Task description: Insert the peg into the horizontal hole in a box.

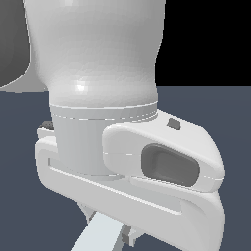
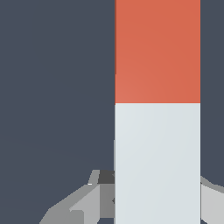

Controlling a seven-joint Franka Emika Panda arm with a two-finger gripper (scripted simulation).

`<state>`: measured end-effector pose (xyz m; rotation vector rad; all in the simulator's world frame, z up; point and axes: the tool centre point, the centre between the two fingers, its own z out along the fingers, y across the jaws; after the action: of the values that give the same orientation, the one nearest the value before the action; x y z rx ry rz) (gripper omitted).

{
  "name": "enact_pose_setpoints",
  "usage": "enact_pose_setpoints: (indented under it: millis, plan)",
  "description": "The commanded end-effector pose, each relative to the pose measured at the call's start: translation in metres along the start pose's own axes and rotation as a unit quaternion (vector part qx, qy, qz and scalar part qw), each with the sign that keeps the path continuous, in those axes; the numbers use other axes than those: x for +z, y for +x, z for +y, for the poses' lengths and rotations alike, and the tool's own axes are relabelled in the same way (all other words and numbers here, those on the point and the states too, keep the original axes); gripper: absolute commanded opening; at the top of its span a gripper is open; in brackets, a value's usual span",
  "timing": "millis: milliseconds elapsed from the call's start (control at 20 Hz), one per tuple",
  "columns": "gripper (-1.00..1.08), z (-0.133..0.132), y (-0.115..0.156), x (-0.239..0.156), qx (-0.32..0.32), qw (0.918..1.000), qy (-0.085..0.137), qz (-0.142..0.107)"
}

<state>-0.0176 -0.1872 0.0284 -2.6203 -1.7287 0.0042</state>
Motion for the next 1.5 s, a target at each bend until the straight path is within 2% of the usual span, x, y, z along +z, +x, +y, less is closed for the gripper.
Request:
enact_pose_setpoints:
  millis: [0,450,750,1050,1450]
  plan:
    - [-1.00,-0.012,0.019,-0.006,-0.011,0.9999,-0.002,0.000]
    - [-1.00,-0.079,0.101,-0.028,-0.056,0.9984,-0.002,0.000]
    - [-1.00,-0.115,0.140,-0.039,-0.079,0.9968,-0.002,0.000]
    - [-1.00,-0.133,0.161,-0.044,-0.091,0.9959,-0.002,0.000]
    - [-1.00,-0.133,0.163,-0.046,-0.092,0.9957,-0.002,0.001]
